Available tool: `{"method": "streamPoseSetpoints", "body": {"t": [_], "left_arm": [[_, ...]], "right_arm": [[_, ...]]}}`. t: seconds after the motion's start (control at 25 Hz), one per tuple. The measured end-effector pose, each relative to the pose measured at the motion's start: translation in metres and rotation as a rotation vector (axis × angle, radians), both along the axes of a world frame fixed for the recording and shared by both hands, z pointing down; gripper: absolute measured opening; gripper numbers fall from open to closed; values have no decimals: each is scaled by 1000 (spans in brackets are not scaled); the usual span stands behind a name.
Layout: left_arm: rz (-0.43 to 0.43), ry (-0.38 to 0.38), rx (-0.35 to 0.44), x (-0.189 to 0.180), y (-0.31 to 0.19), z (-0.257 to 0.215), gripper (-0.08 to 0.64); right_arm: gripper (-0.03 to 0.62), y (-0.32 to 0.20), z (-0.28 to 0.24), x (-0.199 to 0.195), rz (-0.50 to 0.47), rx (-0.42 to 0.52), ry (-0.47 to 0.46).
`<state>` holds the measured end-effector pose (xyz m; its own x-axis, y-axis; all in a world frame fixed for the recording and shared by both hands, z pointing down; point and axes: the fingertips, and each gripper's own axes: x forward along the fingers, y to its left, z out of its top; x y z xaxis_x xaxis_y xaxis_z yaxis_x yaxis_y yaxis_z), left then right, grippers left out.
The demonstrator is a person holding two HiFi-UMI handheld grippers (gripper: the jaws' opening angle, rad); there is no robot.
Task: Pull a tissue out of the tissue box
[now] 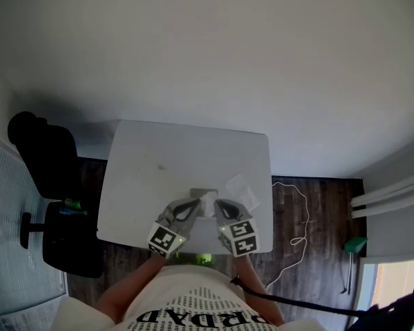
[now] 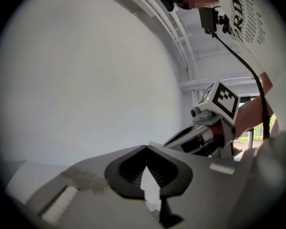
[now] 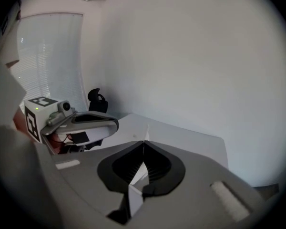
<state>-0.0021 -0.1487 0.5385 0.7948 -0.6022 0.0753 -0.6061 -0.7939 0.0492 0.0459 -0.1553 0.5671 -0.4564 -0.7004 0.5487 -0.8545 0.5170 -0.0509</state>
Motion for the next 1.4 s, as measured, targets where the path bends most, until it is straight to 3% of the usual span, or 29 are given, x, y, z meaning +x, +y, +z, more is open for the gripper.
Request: {"method": "streamPoseSetpoints", "body": {"t": [0.44,0.88,1.4], "left_arm": [[0,40,47,3,1,-36,-11],[-6,15,66,1,2,-68,-11],[-27,5,60,-3,-1,-99,-11]], "right_arm": [[9,-2,-49,-4,-10,70,-39],[9,0,-112,-6,-35,184,-79],[9,1,-129,-10,-58,247,-89]]}}
